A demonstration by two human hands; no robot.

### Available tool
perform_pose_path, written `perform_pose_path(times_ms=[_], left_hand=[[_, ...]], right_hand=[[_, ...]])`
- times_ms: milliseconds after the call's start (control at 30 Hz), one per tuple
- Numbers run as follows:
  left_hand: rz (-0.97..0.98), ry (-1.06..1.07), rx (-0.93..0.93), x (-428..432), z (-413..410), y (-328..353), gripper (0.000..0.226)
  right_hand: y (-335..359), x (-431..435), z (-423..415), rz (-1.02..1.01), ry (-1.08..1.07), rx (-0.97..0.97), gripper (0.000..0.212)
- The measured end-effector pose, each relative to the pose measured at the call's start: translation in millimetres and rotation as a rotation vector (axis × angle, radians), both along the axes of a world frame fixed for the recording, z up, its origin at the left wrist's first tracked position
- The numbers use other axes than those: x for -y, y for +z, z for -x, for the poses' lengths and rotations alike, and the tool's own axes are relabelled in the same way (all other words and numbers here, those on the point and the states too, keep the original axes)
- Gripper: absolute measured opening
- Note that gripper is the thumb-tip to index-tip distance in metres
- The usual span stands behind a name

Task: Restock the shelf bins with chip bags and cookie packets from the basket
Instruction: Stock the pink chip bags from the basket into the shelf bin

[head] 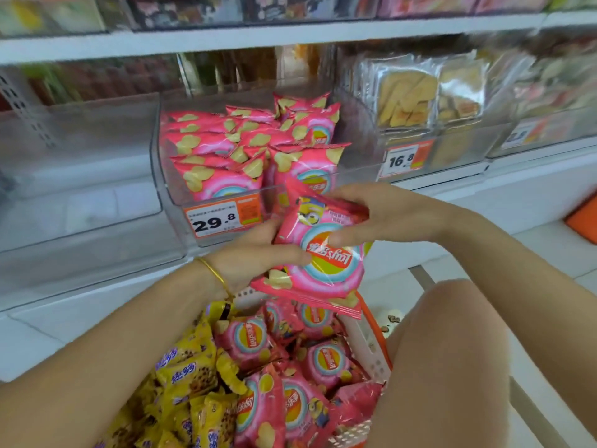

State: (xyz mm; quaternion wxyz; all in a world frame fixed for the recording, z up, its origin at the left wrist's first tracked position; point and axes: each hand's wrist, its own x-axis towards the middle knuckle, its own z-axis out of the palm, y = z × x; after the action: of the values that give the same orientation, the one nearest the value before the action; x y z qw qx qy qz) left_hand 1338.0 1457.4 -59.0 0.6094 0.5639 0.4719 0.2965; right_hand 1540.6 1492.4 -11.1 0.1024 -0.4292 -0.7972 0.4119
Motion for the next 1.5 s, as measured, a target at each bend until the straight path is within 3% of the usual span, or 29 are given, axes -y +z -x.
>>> perform_pose_path(times_ms=[100,200,267,367,433,500,600,667,733,800,867,967,1133,1200,1300,1367,1433,1500], left_hand=[[-0.062,-0.054,-0.025,-19.2,-10.2,27.2,0.065],[-0.062,0.064,0.064,-46.7,-16.8,60.5,0.029],[-0.132,0.149,0.023,-69.8,-17.4,75.6,0.017],[-0.141,0.214,0.019,-92.3,-25.1,84.9,0.032],[-0.117,0.192,0.062,-94.9,-35.9,84.5,0.042],[-0.124,0.15,0.084,-95.2,-47.6,80.9,0.033],[-0.186,0.221,0.062,-103.5,-56.4,81.4,0.059],[-0.194,0.258,0.024,-114.1,-55.2,86.3,0.053],[-0.215,0.255,-0.078,-123.5,-51.0,94.5,0.044],[-0.368,0.204,-0.26,-130.3,-48.2,104.2,0.044],[-0.579,0.159,-0.44,-133.9,-49.1,114.8,0.047],[-0.793,0.1,-0.557,-139.7,-58.5,123.9,0.047],[-0.988,0.083,-0.645,-152.2,-72.2,117.9,0.048],[-0.986,0.084,-0.603,-153.0,-73.1,112.0,0.049],[-0.877,0.247,-0.524,-157.2,-60.6,101.2,0.051],[-0.793,0.324,-0.702,-162.5,-45.0,88.1,0.043],[-0.725,0.254,-0.926,-167.8,-34.5,72.9,0.032],[-0.665,0.137,-1.071,-174.5,-34.7,60.2,0.038]], right_hand=[[16.2,-19.6,-18.1,-0.029,-0.066,-0.023,0.031],[31.4,-45.5,-42.1,-0.023,-0.322,-0.154,0.047],[37.5,-59.8,-53.4,-0.033,-0.466,-0.225,0.043],[40.0,-72.8,-57.5,-0.023,-0.568,-0.349,0.022],[37.2,-76.5,-51.7,0.042,-0.627,-0.477,0.021],[32.3,-78.6,-42.4,0.128,-0.69,-0.599,0.024],[27.5,-78.1,-31.5,0.262,-0.686,-0.626,0.029],[27.2,-79.6,-30.2,0.11,-0.707,-0.544,0.034],[28.3,-85.0,-36.2,-0.298,-0.73,-0.455,0.04],[38.5,-87.4,-43.4,-0.679,-0.731,-0.303,0.06],[54.7,-86.9,-45.0,-0.989,-0.616,-0.1,0.079],[71.7,-91.6,-40.2,-1.321,-0.368,0.211,0.069],[85.8,-94.6,-23.1,-1.079,-0.319,0.651,0.061],[92.9,-98.4,-21.3,-1.024,-0.329,0.717,0.055],[102.3,-100.4,-26.9,-0.946,-0.409,0.733,0.047],[104.2,-101.3,-34.2,-0.927,-0.519,0.697,0.045],[101.2,-101.8,-36.5,-0.893,-0.606,0.679,0.05],[96.0,-103.8,-31.2,-0.904,-0.655,0.648,0.049]])
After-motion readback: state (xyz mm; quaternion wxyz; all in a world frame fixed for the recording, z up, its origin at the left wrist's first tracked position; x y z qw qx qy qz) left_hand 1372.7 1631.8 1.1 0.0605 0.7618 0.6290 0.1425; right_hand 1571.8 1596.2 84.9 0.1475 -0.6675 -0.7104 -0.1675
